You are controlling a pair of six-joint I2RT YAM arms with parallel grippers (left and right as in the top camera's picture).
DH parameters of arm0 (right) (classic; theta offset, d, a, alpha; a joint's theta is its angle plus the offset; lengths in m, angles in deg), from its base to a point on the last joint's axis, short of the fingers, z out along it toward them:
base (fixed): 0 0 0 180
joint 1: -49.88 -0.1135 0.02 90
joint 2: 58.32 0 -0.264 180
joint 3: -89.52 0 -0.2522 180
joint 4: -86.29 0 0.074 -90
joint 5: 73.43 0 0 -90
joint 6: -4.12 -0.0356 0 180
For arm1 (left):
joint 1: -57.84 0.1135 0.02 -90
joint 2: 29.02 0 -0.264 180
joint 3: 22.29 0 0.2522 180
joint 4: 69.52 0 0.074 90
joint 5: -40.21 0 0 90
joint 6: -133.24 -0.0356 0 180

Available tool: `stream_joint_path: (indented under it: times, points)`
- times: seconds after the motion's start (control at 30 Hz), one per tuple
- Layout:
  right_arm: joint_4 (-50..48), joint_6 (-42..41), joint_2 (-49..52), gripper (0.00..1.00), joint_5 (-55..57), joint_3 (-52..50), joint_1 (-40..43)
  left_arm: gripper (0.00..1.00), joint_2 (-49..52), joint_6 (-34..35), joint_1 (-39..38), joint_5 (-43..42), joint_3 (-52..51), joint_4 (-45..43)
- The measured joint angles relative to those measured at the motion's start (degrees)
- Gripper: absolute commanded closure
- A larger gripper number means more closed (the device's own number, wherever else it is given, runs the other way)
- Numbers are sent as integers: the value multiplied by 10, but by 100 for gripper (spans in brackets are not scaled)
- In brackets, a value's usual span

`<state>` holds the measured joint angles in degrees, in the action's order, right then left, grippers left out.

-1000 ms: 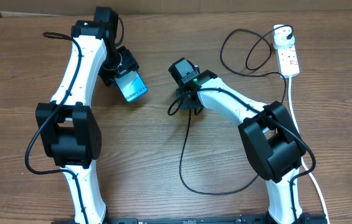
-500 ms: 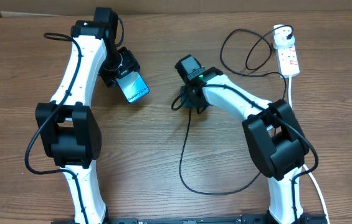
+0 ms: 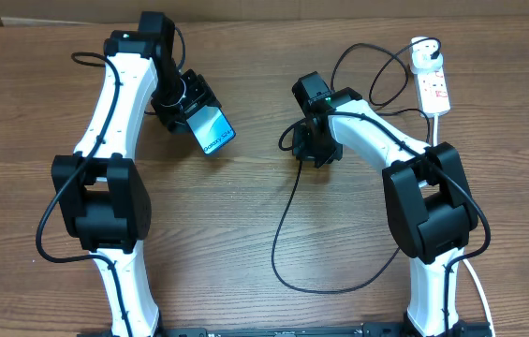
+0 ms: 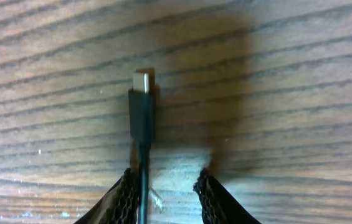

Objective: Plug charger to phone and switch on socket

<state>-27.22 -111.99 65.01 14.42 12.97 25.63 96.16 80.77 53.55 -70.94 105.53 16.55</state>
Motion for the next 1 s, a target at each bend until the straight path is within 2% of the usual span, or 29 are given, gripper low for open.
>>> stream_joint_path:
  times: [0.23,0.57,0.7,0.77,0.87,0.97,1.0]
  points:
    - [6,-2,0,64,-4,0,0,54,0,0,27,-94,0,28]
    - [7,-2,0,63,-4,0,0,55,0,0,79,-248,0,69]
    - [7,-2,0,63,-4,0,0,50,0,3,86,-302,0,79]
    - [7,-2,0,63,-5,0,0,51,0,16,86,-330,0,89]
    - [7,-2,0,63,-4,0,0,57,0,34,85,-369,0,104]
    - [7,-2,0,63,-4,0,0,69,0,46,85,-404,0,117]
    - [7,-2,0,63,-5,0,0,70,0,48,85,-413,0,123]
